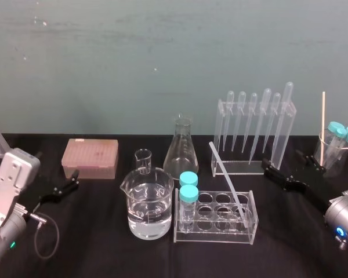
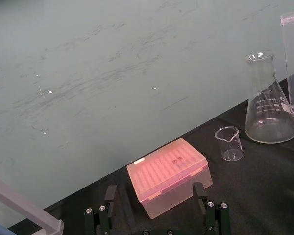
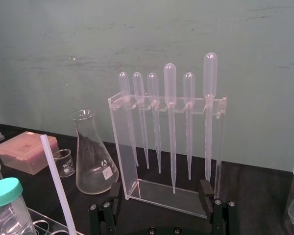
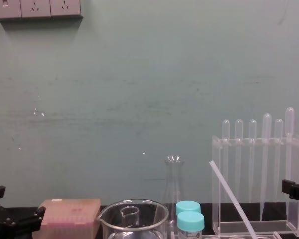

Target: Pick up the stirring rod with one hand, then place it down.

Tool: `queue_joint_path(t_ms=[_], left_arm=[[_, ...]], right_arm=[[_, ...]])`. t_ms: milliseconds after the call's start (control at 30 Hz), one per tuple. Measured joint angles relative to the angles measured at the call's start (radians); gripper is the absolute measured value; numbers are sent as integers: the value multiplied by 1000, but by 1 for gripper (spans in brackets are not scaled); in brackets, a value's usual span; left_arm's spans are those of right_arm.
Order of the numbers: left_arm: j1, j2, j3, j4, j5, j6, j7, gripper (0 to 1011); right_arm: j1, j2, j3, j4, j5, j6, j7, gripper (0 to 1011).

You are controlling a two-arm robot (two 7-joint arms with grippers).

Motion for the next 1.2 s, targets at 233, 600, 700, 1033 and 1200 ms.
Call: queue_joint_path(t_ms=[233,600,700,1033,1200], left_arm=[[0,0,0,0,0,0,0,1000],[0,0,0,0,0,0,0,1000],[0,0,0,0,0,0,0,1000],[0,0,0,0,0,0,0,1000],[0,0,0,0,0,0,0,1000]], right_arm=[[0,0,0,-1,-1,-6,0,1004],[0,1,0,-2,-3,-12,0,1004],[0,1,0,-2,-3,-13,0,1004],[0,1,0,-2,-4,-14,0,1004],[0,1,0,-2,-4,-14,0,1004]])
